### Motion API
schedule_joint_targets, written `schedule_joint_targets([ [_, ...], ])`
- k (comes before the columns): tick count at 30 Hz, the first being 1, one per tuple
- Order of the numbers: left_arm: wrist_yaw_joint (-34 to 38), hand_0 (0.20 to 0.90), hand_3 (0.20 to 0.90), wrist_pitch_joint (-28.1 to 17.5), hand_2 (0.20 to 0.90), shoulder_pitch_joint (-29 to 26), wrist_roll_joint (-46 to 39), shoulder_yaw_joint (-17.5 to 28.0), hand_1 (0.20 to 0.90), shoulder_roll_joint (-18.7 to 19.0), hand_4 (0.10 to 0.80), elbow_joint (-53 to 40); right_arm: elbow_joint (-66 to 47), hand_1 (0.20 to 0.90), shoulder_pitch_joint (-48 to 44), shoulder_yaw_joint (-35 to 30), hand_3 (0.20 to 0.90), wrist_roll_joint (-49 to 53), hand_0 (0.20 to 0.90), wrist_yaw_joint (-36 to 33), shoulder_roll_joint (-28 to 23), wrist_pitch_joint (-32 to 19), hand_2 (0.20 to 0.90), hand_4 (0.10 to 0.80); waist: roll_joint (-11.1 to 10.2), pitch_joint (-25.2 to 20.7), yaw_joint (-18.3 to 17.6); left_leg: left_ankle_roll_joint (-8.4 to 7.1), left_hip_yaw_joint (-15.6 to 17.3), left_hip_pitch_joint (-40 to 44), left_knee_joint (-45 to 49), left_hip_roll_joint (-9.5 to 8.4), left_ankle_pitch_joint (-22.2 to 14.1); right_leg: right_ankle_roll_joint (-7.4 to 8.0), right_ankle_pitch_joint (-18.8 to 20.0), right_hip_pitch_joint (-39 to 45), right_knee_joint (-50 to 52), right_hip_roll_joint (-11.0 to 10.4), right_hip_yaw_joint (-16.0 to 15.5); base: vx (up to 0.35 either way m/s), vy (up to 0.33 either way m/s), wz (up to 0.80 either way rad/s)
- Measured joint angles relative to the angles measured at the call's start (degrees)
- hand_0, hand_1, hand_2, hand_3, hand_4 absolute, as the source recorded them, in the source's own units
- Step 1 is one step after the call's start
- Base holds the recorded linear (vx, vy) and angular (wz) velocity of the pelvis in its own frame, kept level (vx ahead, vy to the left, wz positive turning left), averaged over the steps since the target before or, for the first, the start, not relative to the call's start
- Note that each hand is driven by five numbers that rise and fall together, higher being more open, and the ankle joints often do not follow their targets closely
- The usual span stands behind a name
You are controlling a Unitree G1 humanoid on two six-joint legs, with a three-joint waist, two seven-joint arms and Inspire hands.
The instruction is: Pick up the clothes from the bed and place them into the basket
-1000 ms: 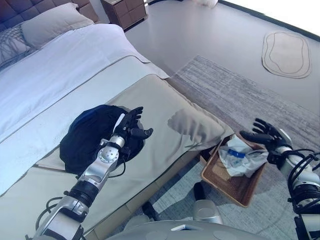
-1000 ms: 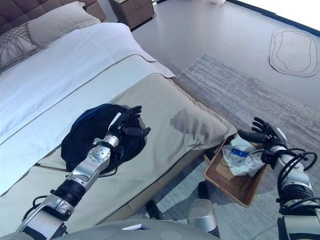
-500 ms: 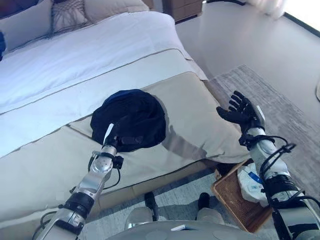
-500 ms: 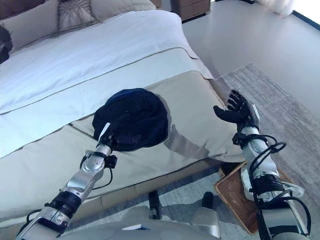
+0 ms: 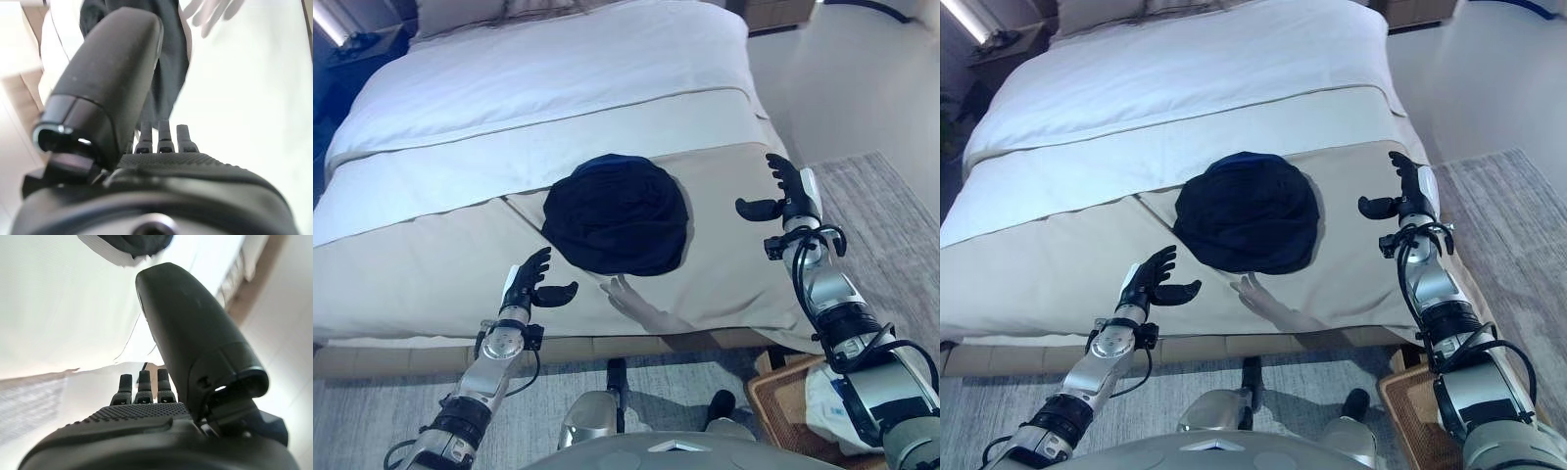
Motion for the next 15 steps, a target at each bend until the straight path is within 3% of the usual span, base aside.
schedule_joint_targets([
  [2, -0.2, 0.900, 0.900, -0.7, 0.900, -0.3, 0.0, 0.0, 0.900, 2.0, 0.800, -2.3, 0.0, 0.900, -1.6, 1.6, 0.900, -0.9, 0.900, -0.7, -1.2, 0.6, 0.900, 0.800, -0.9, 1.1, 1.0, 0.26, -0.6, -4.9, 4.3, -0.68, 0.2, 0.27, -1.8, -3.9, 5.1, -1.4, -1.0, -0.033, 0.017, 0.37],
  [5, -0.4, 0.900, 0.900, -1.7, 0.900, -4.4, 0.1, -0.2, 0.900, 4.2, 0.800, -3.6, 2.1, 0.900, -5.9, 3.4, 0.900, -0.9, 0.900, -0.6, -2.2, 1.0, 0.900, 0.800, -1.8, 6.3, 2.9, 0.94, -0.7, -8.2, 9.3, -0.91, -0.9, -0.74, -6.0, -7.7, 13.9, -3.6, -2.2, -0.064, 0.050, 0.32],
  [10, -0.6, 0.900, 0.900, -2.6, 0.900, -7.3, 1.2, -0.3, 0.900, 5.8, 0.800, -4.1, 3.0, 0.900, -14.5, 5.2, 0.900, -0.7, 0.900, 0.1, -2.4, 2.0, 0.900, 0.800, -1.6, 12.8, 4.5, 1.10, -0.6, -12.7, 16.0, -1.67, -4.4, -1.84, -10.3, -12.6, 23.6, -6.8, -2.1, -0.010, 0.054, 0.14],
  [11, -1.0, 0.900, 0.900, -2.7, 0.900, -8.1, 1.3, -0.8, 0.900, 5.8, 0.800, -4.1, 4.7, 0.900, -17.0, 5.6, 0.900, -0.7, 0.900, 0.1, -2.5, 2.0, 0.900, 0.800, -1.5, 14.7, 5.2, 1.70, -0.8, -14.4, 19.0, -2.65, -5.3, -1.86, -12.0, -14.3, 27.6, -8.7, -2.0, -0.053, 0.073, 0.20],
  [15, -1.4, 0.900, 0.900, -3.8, 0.900, -8.3, 1.3, -1.0, 0.900, 5.9, 0.800, -6.0, 8.3, 0.900, -21.6, 8.7, 0.900, -0.1, 0.900, 0.6, -3.2, 2.4, 0.900, 0.800, -1.2, 17.2, 6.7, 3.25, -0.9, -19.9, 26.9, -4.75, -8.1, -2.11, -15.9, -18.7, 36.4, -12.8, -1.9, -0.034, 0.097, 0.28],
])
